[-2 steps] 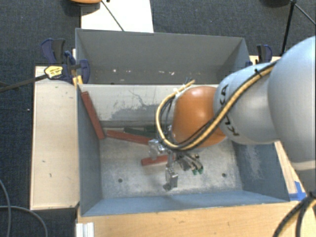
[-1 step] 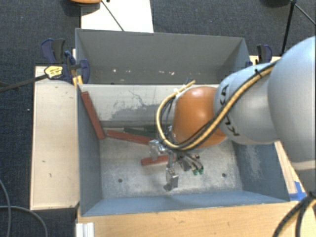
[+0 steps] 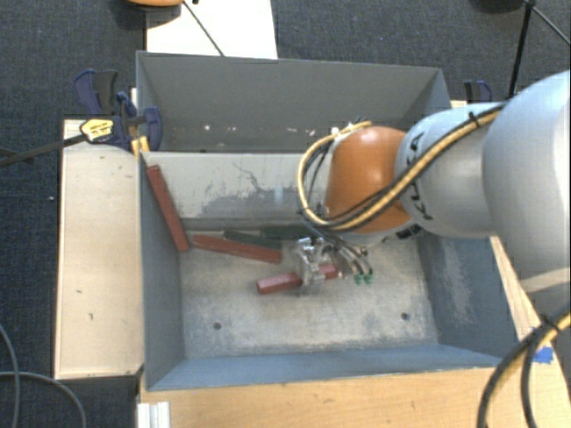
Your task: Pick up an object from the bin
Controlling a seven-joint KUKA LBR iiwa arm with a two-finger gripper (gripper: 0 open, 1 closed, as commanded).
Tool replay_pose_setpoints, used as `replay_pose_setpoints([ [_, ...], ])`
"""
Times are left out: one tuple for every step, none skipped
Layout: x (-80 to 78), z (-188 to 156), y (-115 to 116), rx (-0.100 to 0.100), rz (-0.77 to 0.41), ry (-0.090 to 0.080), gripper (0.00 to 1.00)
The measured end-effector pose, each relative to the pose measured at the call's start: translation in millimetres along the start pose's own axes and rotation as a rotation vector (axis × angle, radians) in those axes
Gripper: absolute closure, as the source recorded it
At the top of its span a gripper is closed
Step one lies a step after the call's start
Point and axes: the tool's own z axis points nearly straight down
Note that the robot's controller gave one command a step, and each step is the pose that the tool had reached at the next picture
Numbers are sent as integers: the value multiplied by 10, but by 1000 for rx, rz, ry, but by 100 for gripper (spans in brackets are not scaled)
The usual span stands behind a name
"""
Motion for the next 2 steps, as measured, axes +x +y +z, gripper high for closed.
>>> replay_pose_setpoints([
  [0,0,0,0,0,0,100],
  [303,-1303,36,0,23,1,100],
])
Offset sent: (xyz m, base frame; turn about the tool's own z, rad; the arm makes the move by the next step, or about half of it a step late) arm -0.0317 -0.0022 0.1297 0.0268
